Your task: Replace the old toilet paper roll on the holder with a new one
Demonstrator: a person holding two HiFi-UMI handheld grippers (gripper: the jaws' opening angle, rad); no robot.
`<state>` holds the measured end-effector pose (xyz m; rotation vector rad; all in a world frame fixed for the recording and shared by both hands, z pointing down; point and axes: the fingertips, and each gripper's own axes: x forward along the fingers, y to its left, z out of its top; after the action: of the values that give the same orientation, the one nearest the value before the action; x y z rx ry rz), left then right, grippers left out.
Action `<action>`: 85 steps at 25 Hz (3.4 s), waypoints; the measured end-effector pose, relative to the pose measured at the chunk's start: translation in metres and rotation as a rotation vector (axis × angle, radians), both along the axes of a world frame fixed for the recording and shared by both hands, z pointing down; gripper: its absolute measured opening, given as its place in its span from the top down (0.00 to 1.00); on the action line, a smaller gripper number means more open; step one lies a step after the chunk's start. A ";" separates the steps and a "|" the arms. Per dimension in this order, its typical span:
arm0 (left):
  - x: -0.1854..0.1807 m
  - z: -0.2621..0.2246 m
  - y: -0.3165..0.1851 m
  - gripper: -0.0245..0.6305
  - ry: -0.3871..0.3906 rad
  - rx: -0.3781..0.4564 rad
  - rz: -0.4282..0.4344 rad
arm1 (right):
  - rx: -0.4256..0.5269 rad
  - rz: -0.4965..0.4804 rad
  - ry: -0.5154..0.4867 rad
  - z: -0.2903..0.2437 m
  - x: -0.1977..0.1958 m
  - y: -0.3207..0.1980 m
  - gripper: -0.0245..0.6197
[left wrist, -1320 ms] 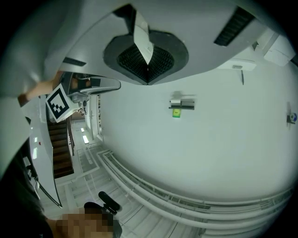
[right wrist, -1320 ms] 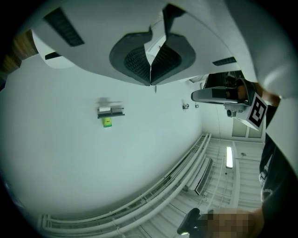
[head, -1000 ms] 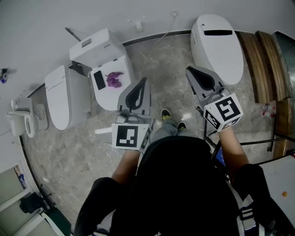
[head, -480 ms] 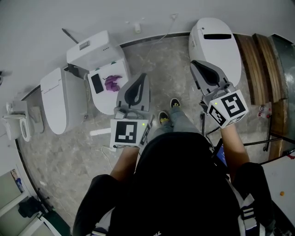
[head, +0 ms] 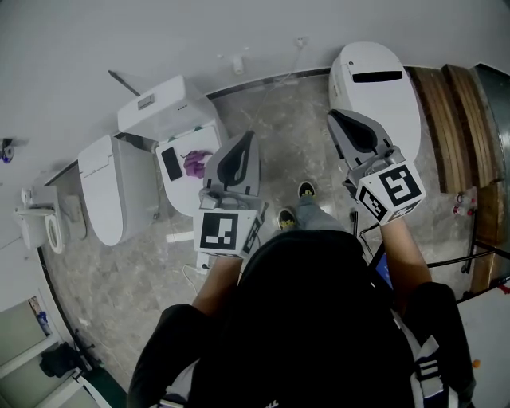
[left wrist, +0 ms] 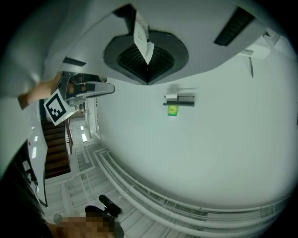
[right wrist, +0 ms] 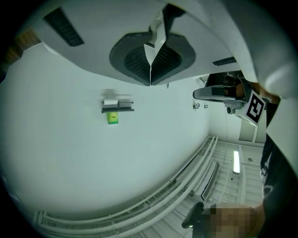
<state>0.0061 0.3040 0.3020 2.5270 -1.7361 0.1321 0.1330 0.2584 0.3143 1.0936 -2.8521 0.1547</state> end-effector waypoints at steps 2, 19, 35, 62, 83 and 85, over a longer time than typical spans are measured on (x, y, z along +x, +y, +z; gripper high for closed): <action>0.014 0.001 -0.020 0.93 -0.013 -0.006 0.008 | -0.009 0.001 -0.012 0.004 0.010 -0.020 0.93; 0.045 0.005 -0.132 0.93 -0.069 -0.033 -0.019 | -0.069 -0.017 -0.053 0.021 0.048 -0.141 0.93; -0.006 0.016 -0.212 0.93 -0.034 -0.029 0.025 | -0.069 0.043 -0.021 0.022 0.006 -0.221 0.93; -0.094 0.015 -0.322 0.93 -0.012 -0.004 -0.017 | -0.053 0.034 0.011 0.015 -0.070 -0.327 0.93; -0.052 0.022 -0.491 0.93 -0.084 -0.048 -0.090 | -0.058 -0.061 -0.016 0.033 -0.042 -0.502 0.93; -0.051 0.021 -0.497 0.93 -0.081 -0.057 -0.093 | -0.066 -0.065 -0.024 0.035 -0.044 -0.508 0.93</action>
<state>-0.0450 -0.1930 0.3232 2.4281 -1.8481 0.2777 0.0890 -0.2499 0.3495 0.9929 -2.8769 0.2573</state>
